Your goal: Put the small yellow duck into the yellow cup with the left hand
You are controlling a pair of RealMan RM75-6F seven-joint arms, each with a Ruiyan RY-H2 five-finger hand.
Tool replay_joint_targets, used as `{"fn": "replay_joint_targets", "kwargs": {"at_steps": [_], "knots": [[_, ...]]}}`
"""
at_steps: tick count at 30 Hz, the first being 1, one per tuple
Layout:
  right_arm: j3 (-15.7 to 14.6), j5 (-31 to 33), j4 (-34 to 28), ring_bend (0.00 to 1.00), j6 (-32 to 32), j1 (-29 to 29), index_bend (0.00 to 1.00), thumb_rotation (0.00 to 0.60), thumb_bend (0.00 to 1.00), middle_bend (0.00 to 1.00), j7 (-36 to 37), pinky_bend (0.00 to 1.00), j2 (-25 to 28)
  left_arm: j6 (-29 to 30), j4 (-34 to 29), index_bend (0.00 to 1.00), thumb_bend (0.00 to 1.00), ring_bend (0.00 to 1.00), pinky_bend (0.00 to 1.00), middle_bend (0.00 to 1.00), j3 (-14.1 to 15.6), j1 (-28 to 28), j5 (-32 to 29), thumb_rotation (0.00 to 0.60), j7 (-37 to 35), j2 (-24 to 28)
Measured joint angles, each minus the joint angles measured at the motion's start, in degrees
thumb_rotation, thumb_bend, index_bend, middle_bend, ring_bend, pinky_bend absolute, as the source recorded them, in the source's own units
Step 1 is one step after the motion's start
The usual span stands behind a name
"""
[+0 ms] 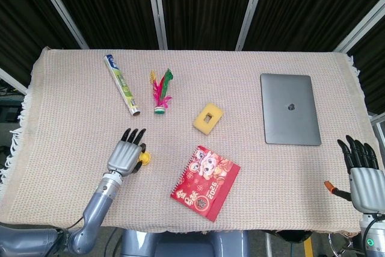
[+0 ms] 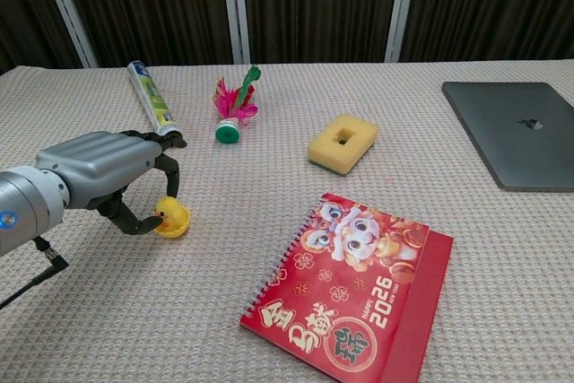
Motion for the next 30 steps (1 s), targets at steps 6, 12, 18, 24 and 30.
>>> {"fn": "replay_joint_targets", "kwargs": {"at_steps": [6,12,18,24,30], "knots": [[0.02,0.05,0.01,0.00,0.01,-0.02,0.07,0.600,0.00,0.00,0.02,0.00,-0.04,0.03,0.35,0.38,0.39,0.00,0.00,0.00,0.05,-0.53,-0.27,0.600,-0.33,-0.20],[0.11,0.06,0.06,0.00,0.20,-0.09,0.07,0.600,0.00,0.00,0.25,0.00,0.05,-0.17,0.25,0.29,0.34,0.00,0.00,0.00,0.60,-0.93,-0.29,0.600,-0.60,-0.22],[0.05,0.03,0.15,0.00,0.18,-0.14,0.07,0.600,0.00,0.00,0.25,0.00,0.05,0.30,-1.27,0.22,0.33,0.00,0.00,0.00,1.07,-0.87,0.10,0.600,-0.78,1.43],[-0.14,-0.10,0.12,0.00,0.04,-0.15,0.07,0.600,0.00,0.00,-0.16,0.00,0.03,1.52,-4.10,0.19,0.33,0.00,0.00,0.00,1.35,0.05,1.37,0.600,-2.91,4.92],[-0.43,0.10,-0.07,0.00,-0.61,-0.13,0.07,0.600,0.00,0.00,-0.57,0.00,0.25,5.42,-7.60,0.11,0.09,0.00,0.00,0.00,3.25,3.74,7.61,0.600,-8.77,10.81]]}}
